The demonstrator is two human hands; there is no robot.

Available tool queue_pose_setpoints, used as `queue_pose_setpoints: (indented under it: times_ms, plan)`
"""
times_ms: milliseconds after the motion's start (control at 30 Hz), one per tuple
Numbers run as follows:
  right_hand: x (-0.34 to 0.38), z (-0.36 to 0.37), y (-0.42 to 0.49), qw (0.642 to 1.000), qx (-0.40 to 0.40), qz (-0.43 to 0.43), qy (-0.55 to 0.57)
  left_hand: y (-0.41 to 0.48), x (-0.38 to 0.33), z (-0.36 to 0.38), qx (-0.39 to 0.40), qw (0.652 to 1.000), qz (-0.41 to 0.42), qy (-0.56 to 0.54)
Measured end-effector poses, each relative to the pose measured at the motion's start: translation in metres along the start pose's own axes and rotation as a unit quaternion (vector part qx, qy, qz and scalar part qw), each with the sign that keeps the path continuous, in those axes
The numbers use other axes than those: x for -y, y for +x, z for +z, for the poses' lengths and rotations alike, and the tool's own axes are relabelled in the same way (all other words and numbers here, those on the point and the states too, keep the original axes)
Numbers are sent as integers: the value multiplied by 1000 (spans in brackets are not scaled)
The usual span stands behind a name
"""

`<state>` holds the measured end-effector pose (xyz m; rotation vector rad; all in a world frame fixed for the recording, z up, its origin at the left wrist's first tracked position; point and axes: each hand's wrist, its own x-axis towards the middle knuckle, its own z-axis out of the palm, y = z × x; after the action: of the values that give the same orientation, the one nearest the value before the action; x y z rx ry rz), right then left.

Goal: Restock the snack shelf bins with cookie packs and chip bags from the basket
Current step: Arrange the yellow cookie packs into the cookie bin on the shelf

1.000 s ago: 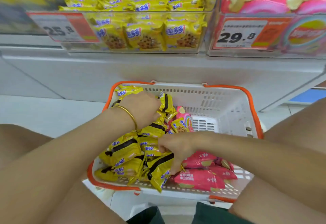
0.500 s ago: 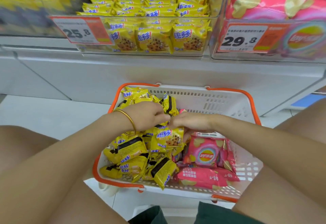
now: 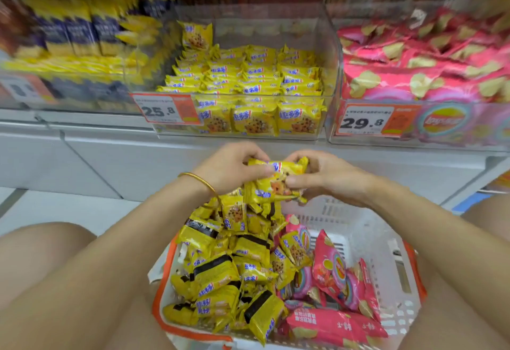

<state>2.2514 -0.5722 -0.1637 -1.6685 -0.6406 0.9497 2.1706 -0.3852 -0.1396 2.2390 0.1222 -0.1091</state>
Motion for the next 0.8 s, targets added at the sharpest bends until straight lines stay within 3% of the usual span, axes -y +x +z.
queue_pose_setpoints:
  times_ms: [200, 300, 400, 567, 667, 800]
  plan:
    - [94, 1, -2, 990, -60, -120, -33, -3, -37, -58, -115, 977, 32, -176]
    - [136, -5, 22, 977, -124, -156, -76, 11, -40, -88, -232, 949, 56, -206]
    - [158, -16, 70, 958, -222, -151, -98, 28, -26, -113, -358, 928, 77, -61]
    - [167, -28, 181, 891, -359, -146, -236, 46, 13, -121, -309, 898, 53, 308]
    - [174, -19, 243, 887, -359, -146, -251, 55, 13, -117, -283, 882, 48, 373]
    - [178, -10, 302, 891, -350, -129, -258, 61, 24, -107, -240, 889, 52, 386]
